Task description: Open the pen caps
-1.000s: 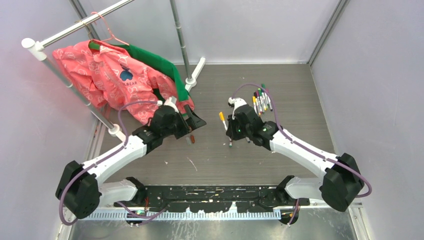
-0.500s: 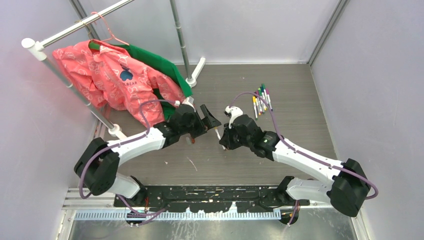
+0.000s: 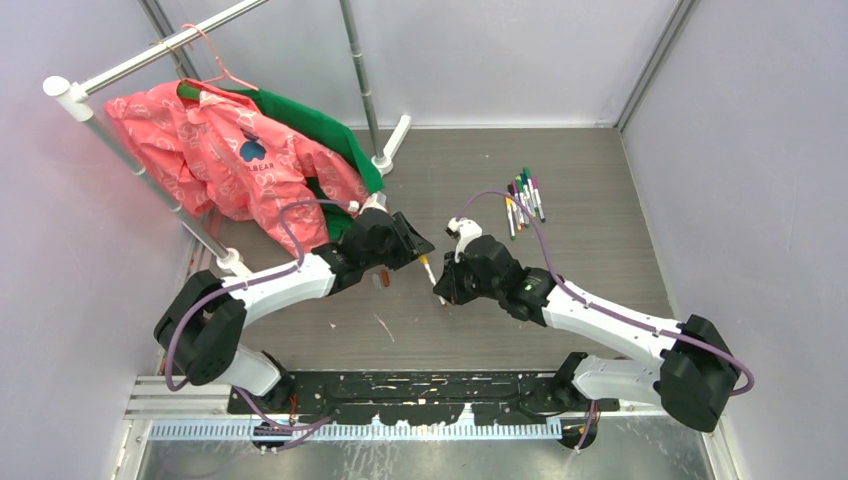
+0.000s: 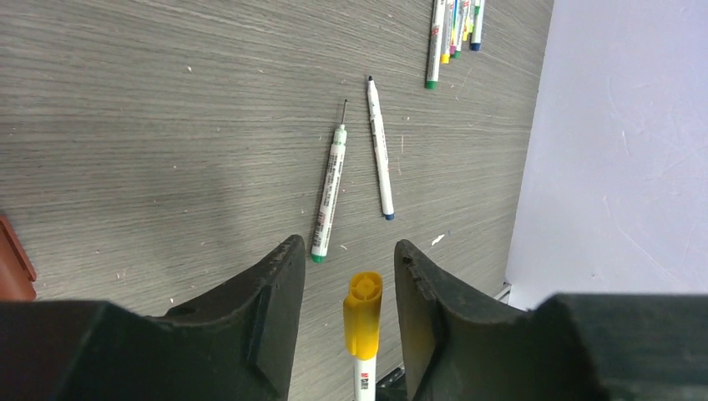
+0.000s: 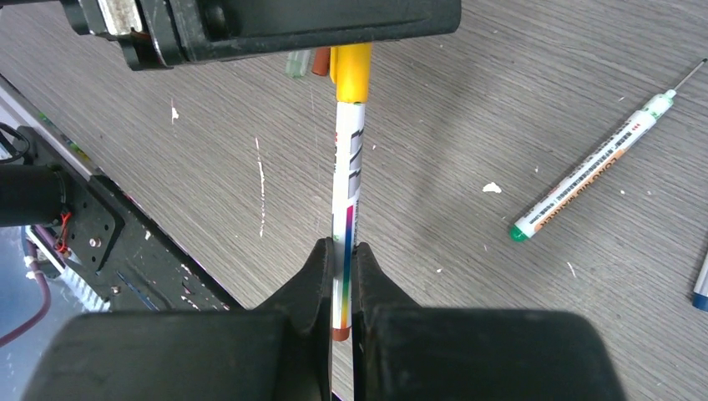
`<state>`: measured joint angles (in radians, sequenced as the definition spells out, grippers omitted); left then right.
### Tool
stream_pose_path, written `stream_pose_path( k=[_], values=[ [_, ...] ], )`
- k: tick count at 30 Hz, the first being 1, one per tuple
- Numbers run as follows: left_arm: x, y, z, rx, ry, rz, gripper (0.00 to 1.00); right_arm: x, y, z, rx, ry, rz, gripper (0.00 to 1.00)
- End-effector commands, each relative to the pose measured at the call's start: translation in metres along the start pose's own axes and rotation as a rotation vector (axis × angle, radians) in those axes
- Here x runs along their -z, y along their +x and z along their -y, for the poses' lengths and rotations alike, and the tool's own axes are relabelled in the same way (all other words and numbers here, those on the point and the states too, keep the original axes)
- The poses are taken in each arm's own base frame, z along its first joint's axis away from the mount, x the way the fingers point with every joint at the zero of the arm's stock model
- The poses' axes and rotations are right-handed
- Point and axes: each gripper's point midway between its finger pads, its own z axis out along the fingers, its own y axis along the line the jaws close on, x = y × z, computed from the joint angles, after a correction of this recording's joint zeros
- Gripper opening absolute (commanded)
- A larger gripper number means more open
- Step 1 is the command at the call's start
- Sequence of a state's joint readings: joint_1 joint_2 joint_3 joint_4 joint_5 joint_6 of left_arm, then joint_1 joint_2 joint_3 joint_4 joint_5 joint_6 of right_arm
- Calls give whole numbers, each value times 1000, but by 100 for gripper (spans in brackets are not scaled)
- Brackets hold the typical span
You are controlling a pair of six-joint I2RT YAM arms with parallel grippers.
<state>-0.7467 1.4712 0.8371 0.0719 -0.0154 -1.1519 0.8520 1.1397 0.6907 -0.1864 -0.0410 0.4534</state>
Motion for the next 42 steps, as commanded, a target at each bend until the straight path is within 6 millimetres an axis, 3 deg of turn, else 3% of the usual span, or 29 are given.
stream_pose_path(
  k=[1,11,17,24,32,36,39,42],
  values=[
    [1,-16,28,-6,75,59,43,-4,-13,-16,-6,-61,50,1],
    [1,-12,34,-8,121,44,1,-13,-10,-15,-15,-57,48,1],
    [3,-13,34,-30,141,56,0,-10,-15,-14,-4,-54,69,1],
    [3,-5,39,-32,180,14,0,-16,-22,-19,7,-62,71,24],
    [3,-4,40,-34,186,8,0,-26,-29,-21,17,-60,74,27],
    [2,-4,35,-43,166,15,0,-29,-31,-20,20,-49,74,21],
    [1,-7,29,-52,138,32,0,-28,-28,-18,17,-41,70,3],
    [-5,-12,20,-53,92,64,0,-27,-20,-14,11,-33,56,1]
  ],
)
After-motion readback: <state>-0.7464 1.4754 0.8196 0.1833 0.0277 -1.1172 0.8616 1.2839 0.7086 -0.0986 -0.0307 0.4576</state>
